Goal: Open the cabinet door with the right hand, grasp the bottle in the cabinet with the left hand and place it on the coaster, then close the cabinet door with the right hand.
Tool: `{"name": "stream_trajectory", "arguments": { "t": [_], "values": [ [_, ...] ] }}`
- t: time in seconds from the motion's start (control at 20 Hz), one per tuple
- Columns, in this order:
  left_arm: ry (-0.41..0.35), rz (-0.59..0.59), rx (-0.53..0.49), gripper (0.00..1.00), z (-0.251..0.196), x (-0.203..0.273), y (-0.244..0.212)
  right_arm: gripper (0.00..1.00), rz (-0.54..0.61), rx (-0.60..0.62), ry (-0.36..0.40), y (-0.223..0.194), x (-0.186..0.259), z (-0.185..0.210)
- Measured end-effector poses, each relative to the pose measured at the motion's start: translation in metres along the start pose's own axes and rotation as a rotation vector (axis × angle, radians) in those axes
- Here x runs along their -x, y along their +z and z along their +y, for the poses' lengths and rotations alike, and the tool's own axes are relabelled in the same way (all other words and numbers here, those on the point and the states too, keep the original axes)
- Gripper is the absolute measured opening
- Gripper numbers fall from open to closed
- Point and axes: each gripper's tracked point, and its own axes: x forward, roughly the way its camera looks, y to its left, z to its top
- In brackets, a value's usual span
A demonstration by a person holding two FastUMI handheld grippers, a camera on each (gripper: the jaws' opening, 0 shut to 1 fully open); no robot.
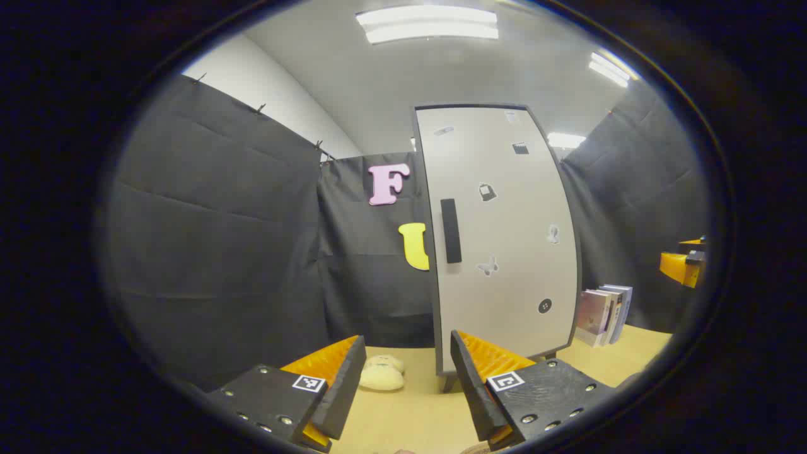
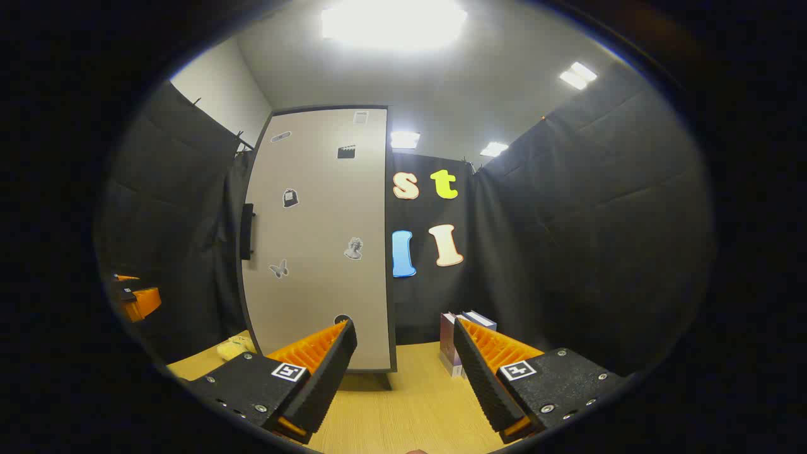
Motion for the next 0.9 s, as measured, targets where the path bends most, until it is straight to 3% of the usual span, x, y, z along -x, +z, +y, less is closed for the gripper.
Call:
{"name": "stream_trajectory", "arguments": {
  "t": [0.2, 0.85, 0.9],
  "values": [
    [0.005, -0.002, 0.001, 0.77, 0.003, -0.002, 0.0, 0.95, -0.002, 0.008, -0.002, 0.0, -0.001, 0.001],
    [0.022, -0.001, 0.003, 0.81, 0.013, -0.001, -0.003, 0.95, 0.01, -0.008, 0.006, -0.004, -0.007, 0.011],
    [0.025, -0.005, 0.0, 0.77, 0.015, -0.001, -0.001, 0.95, 0.011, -0.014, 0.008, -0.003, -0.007, 0.013]
  ]
}}
